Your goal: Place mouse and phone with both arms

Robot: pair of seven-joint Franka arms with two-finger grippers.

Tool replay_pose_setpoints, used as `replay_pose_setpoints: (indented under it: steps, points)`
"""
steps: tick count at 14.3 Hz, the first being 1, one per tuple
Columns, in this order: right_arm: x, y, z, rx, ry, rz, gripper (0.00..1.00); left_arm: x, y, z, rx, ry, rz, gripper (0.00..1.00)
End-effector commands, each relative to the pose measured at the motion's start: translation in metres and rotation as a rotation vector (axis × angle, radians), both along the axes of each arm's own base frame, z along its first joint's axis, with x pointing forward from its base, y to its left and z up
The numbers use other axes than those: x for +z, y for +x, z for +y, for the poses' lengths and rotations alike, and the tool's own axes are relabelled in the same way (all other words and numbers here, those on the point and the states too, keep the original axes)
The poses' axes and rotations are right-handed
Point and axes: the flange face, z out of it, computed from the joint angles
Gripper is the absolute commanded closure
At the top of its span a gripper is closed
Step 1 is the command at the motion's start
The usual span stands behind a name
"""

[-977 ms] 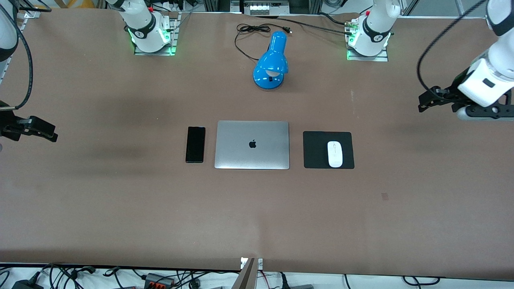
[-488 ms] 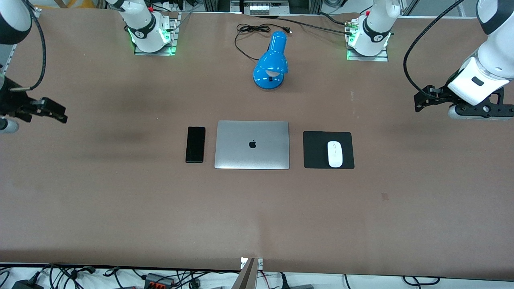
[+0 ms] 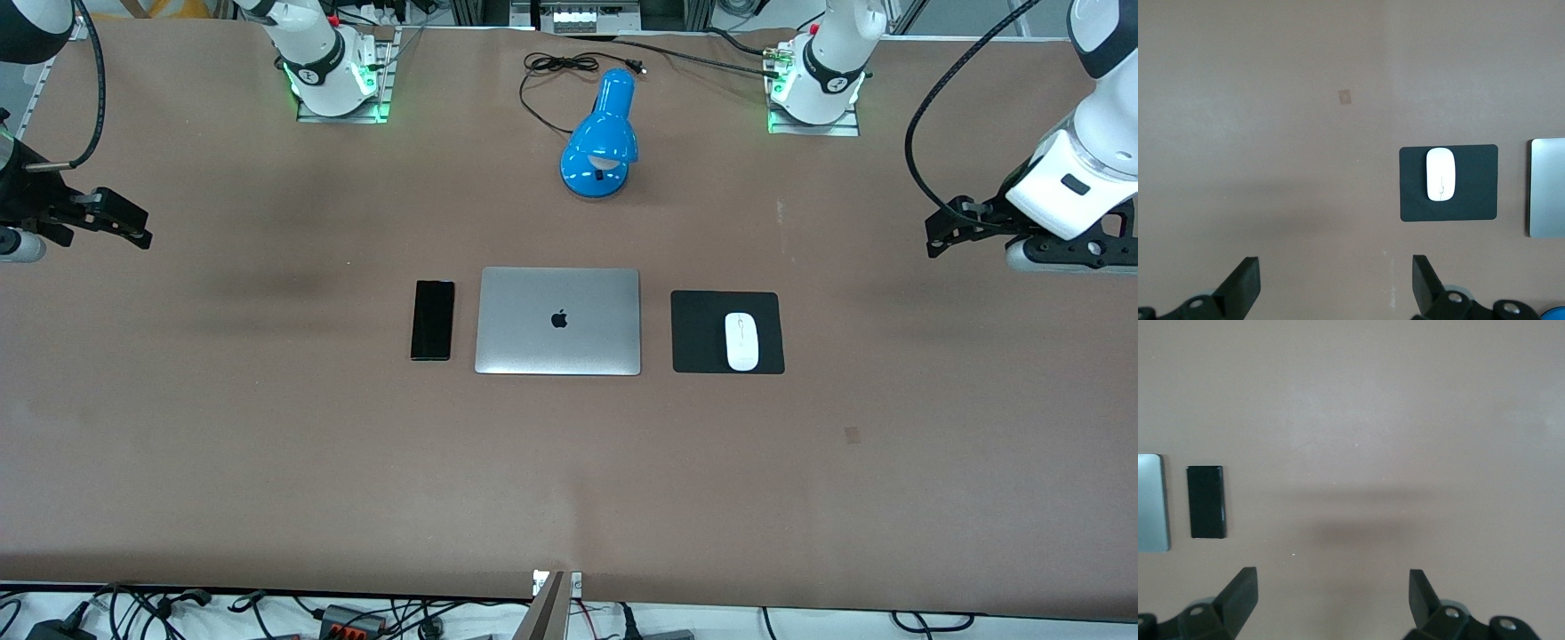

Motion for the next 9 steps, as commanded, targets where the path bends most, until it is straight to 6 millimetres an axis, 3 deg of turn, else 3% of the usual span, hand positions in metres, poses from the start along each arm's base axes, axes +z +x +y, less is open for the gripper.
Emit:
replay_pose_setpoints:
  steps: [1, 9]
  points:
    - [0.0081, -0.0072, -0.0006, 0.002, 0.034, -0.018, 0.00, 0.0056, 0.0046, -0.0031, -0.027, 0.009, 0.004, 0.00]
    - [0.0089, -0.0105, -0.0024, 0.038, 0.032, -0.002, 0.00, 0.0065, 0.0039, -0.0076, -0.033, 0.007, 0.002, 0.00]
